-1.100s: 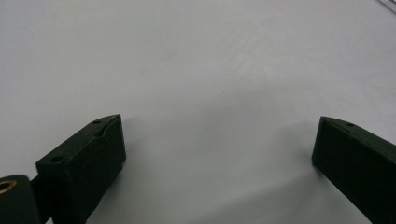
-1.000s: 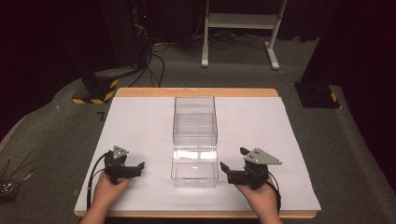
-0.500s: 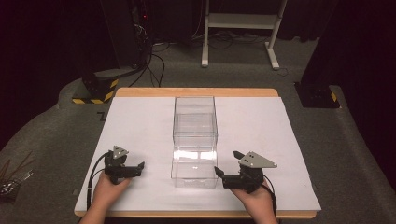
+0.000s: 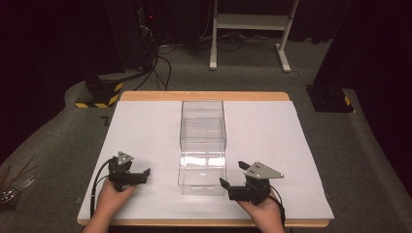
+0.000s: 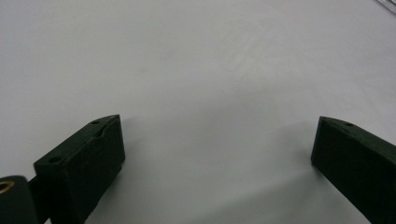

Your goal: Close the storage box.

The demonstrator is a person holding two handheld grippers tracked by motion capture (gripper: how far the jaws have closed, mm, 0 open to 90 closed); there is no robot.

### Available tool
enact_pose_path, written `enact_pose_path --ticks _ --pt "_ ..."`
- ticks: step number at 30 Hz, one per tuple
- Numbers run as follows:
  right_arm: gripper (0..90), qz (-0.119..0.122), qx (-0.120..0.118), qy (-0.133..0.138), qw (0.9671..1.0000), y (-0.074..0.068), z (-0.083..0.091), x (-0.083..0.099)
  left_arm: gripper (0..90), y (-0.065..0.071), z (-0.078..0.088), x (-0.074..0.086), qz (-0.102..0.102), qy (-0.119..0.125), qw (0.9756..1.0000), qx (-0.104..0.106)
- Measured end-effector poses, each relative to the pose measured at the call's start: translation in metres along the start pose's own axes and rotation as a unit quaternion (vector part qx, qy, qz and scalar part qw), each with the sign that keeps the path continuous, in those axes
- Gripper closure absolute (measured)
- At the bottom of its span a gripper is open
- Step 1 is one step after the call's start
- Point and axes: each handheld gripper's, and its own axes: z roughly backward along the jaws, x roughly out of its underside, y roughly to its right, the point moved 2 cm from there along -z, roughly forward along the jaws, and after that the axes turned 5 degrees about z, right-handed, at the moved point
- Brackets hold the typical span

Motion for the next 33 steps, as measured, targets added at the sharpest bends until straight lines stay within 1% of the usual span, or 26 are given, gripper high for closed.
enact_pose_path --ticks 2,4,9,14,17,22,27,29,31,33 --pt "12.2 -0.004 -0.003 -0.001 1.0 -0.001 -0.001 0.001 2.9 0.0 0.0 0.0 0.0 0.0 1.0 0.0" --pt "12.2 -0.003 -0.004 -0.004 1.0 -0.002 -0.002 0.003 2.9 0.0 0.0 0.0 0.0 0.0 1.0 0.0" --pt "13.0 -0.012 -0.013 0.002 0.9998 -0.001 -0.001 0.005 2.9 0.0 0.0 0.0 0.0 0.0 1.0 0.001" --pt "13.8 -0.013 -0.018 0.003 0.9997 -0.001 0.0 0.006 2.9 0.0 0.0 0.0 0.0 0.0 1.0 0.001" --pt "14.1 -0.015 -0.027 0.0 0.9995 -0.004 -0.001 0.006 2.9 0.0 0.0 0.0 0.0 0.0 1.0 0.0" --pt "14.7 -0.013 -0.03 -0.007 0.9995 -0.007 -0.003 0.008 2.9 0.0 0.0 0.0 0.0 0.0 1.0 0.001" --pt "14.6 -0.014 -0.039 -0.014 0.999 -0.009 -0.008 0.011 2.9 0.0 0.0 0.0 0.0 -0.001 1.0 0.001" --pt "14.1 -0.011 -0.044 -0.018 0.9988 -0.01 -0.01 0.012 2.9 0.0 0.0 0.0 0.0 0.0 1.0 0.001" --pt "13.8 -0.007 -0.047 -0.02 0.9987 -0.012 -0.012 0.013 2.9 0.0 0.0 0.0 0.0 0.0 1.0 0.001" --pt "13.8 -0.008 -0.049 -0.016 0.9987 -0.011 -0.012 0.014 2.9 0.0 0.0 0.0 0.0 -0.001 1.0 0.001"
